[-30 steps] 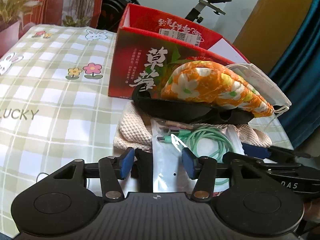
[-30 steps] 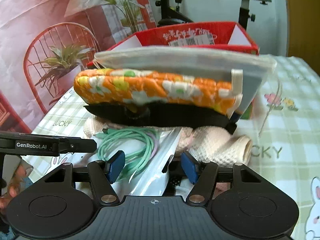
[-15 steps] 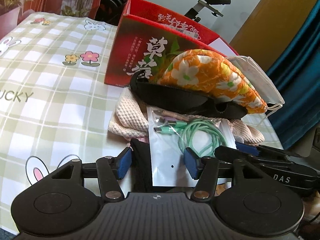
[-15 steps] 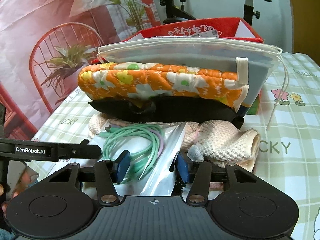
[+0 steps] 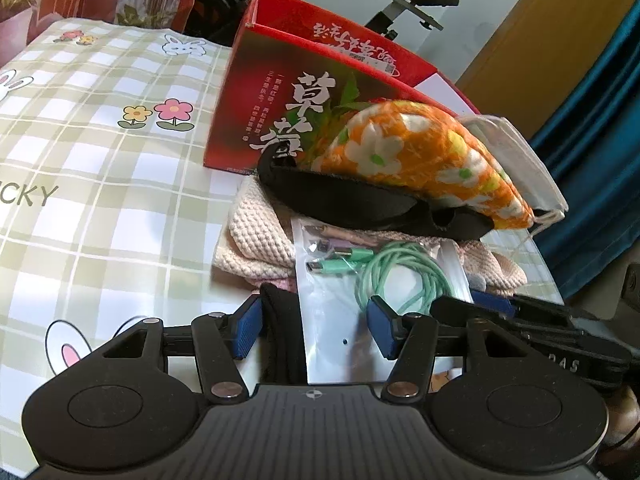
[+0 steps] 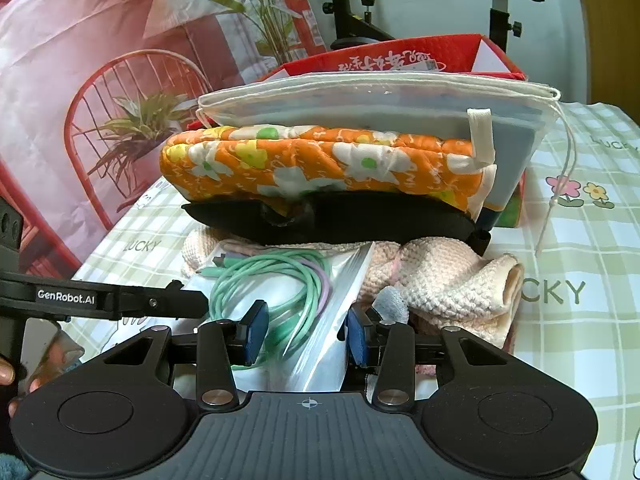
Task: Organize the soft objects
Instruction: 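Close the left tool on the clear bag of green cables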
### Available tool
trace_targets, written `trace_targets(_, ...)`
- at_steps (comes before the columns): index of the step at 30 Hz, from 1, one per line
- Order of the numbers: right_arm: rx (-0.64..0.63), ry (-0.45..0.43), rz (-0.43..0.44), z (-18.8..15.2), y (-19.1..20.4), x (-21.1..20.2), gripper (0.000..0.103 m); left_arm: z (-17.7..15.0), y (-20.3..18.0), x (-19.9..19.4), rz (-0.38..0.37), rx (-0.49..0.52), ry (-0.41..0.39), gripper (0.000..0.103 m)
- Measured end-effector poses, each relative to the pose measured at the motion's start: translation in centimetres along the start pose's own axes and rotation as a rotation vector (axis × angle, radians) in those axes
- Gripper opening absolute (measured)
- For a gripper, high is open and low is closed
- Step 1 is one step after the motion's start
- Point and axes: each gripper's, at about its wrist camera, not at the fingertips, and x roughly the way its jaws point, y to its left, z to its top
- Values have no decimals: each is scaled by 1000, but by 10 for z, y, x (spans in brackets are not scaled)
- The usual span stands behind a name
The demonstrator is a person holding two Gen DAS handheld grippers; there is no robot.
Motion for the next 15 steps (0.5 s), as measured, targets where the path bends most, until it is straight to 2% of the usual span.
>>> trace_targets(8, 39, 10, 23, 5, -4, 6, 40, 28, -2, 20, -25, 16, 26, 63)
trace_targets(15, 73, 14, 47, 10, -6, 7, 39, 30, -17, 17, -27, 64, 27, 62)
